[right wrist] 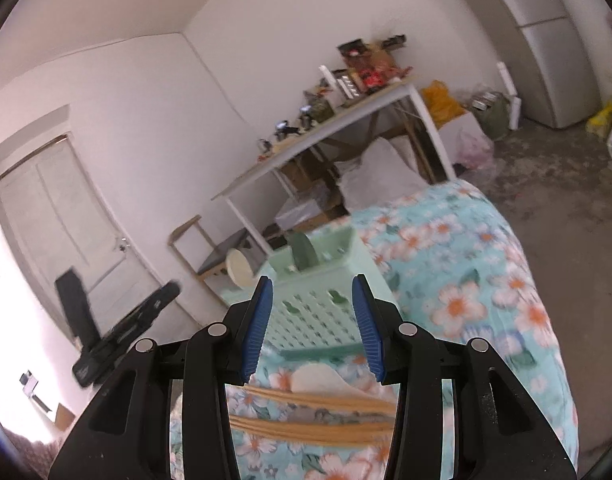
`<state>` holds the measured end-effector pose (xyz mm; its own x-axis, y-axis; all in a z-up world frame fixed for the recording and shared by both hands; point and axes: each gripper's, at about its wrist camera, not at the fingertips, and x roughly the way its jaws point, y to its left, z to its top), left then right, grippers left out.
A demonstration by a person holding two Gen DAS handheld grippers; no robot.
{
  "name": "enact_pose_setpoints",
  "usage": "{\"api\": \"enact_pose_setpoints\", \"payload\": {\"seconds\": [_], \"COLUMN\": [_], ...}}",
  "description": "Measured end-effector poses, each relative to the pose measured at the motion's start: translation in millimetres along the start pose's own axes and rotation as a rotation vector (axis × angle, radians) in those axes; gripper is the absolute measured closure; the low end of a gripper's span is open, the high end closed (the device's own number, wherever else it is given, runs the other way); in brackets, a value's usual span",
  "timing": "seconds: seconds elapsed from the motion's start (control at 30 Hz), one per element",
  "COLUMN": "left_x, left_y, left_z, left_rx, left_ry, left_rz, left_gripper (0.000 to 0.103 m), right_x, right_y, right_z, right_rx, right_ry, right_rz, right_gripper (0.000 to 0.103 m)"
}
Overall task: Organize utensils
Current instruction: 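Lower the white spoon into the green basket with left while right drops the metal spoon in, then move the left tool to the wooden chopsticks and close on them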
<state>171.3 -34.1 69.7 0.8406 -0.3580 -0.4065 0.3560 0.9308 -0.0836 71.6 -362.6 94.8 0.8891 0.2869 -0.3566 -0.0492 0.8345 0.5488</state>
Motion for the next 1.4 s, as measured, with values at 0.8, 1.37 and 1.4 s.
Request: {"api": "enact_pose_setpoints", "payload": {"seconds": [0.8, 1.37, 1.4], "left_x": [32.2, 34.9, 34.3], "left_y": [-11.6, 5.2, 5.4], "left_z": [-126.9, -138.7, -138.6], "left_rx": [-0.015, -0.118, -0.121], "left_ry": [0.353, 0.356, 0.355], "left_rz": [0.071, -0.01, -0.013], "left_gripper": [0.029, 0.023, 0.023], "right_x": [27.4, 77.6, 76.4], "right_y": [18.1, 20.7, 22.5], "right_z": [-89.8, -111.9, -112.6], "right_rx": [-0.178, -0.211, -0.211], "right_ry": [0.301, 0.425, 0.424], "right_rz": [-0.223, -0.275, -0.276], "right_gripper": [0.069, 0.081, 0.081]}}
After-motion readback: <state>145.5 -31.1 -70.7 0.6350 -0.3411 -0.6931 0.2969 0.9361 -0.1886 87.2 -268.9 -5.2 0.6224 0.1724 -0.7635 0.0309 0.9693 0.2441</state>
